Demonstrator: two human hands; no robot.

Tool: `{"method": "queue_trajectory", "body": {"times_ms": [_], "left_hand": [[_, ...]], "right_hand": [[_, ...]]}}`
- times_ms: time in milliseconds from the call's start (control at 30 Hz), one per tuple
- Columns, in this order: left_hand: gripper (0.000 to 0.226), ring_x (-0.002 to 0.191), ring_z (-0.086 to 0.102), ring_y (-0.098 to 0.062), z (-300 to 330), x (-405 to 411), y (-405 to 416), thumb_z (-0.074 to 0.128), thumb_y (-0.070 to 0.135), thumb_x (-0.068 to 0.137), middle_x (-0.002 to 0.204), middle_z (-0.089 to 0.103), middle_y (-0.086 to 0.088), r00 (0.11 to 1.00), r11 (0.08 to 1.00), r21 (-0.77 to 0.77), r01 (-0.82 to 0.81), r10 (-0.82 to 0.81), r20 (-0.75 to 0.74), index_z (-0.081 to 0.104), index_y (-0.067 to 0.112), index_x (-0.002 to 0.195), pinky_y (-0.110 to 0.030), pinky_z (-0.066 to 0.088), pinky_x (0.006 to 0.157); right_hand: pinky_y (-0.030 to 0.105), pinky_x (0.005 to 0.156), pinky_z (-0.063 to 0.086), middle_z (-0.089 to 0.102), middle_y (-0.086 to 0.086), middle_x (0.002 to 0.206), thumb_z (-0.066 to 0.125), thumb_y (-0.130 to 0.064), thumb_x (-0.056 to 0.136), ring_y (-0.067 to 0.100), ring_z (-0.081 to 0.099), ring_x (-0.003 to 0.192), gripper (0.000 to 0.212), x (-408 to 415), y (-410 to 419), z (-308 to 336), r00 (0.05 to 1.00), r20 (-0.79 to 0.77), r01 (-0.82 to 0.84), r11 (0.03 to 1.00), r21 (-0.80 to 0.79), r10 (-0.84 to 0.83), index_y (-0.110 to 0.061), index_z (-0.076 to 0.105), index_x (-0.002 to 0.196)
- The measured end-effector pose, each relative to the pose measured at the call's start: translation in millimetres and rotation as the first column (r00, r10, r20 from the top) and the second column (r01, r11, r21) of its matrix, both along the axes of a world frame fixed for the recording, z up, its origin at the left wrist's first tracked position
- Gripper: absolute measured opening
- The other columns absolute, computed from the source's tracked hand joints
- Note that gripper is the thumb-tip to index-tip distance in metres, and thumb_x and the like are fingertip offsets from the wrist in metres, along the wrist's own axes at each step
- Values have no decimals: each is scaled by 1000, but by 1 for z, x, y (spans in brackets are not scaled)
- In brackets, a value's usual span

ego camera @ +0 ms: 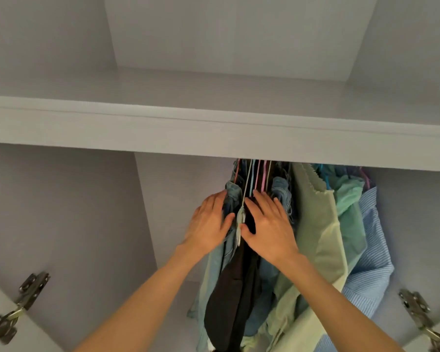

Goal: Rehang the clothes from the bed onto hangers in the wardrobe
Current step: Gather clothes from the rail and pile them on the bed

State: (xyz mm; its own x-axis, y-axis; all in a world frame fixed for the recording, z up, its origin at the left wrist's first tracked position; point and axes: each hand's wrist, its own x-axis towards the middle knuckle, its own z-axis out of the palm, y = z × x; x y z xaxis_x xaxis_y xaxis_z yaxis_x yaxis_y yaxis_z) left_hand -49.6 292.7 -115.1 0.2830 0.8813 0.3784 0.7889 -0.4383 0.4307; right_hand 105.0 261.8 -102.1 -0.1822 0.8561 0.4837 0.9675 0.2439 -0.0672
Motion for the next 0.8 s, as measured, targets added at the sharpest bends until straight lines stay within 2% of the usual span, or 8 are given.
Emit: {"method": "queue_trajectory", "body": {"times_ms": [67,200,367,533,667,733,800], "left_hand": [[61,129,36,-26,4,12,12,46,25,95,145,34,-12,997,999,-40,-29,32,69,17,10,146,-37,33,105],[56,124,41,-29,9,33,30,50,16,93,136,42,-15,966,994,-79,-77,94,241,26,6,143,-42,36,103],[53,113,49,-29,5,49,35,59,23,89,122,49,-15,942,993,-107,-57,89,323,39,5,135,-46,41,97],[47,108,49,-26,13,55,43,61,15,83,116,49,-12,945,990,-136,-44,85,315,48,5,127,-39,40,97],[37,100,52,-22,12,51,41,60,0,78,108,53,-11,901,991,-107,-82,120,417,56,1,115,-14,34,82],[35,96,52,-21,13,45,39,59,-2,78,104,54,-10,907,993,-71,-91,112,406,57,0,113,-13,34,80],[32,94,53,-21,15,38,35,58,-2,79,101,53,-7,908,994,-47,-97,107,406,58,2,110,-19,39,81]], "right_hand": [[47,102,31,59,15,126,38,-39,74,30,54,119,58,6,3,0,1000,12,-4,1000,5,3,-7,64,115],[46,108,26,50,14,137,36,-38,75,28,44,130,63,26,13,-3,999,-22,-30,998,-50,29,-6,57,125],[50,104,35,51,15,135,38,-34,75,29,49,125,60,36,17,-8,999,-20,-46,999,-29,46,-5,57,124],[50,103,36,51,15,135,39,-33,77,29,49,125,58,41,17,-11,999,-26,-45,999,-25,44,-5,57,124],[48,104,36,51,13,136,39,-33,78,28,49,125,57,43,15,-11,999,-32,-42,999,-24,41,-6,57,125],[46,104,34,51,12,136,39,-33,78,28,49,125,57,43,14,-10,998,-39,-40,999,-12,40,-7,57,125],[46,104,33,51,11,136,39,-33,78,27,48,126,57,42,14,-10,998,-42,-44,999,-6,44,-7,56,125]]}}
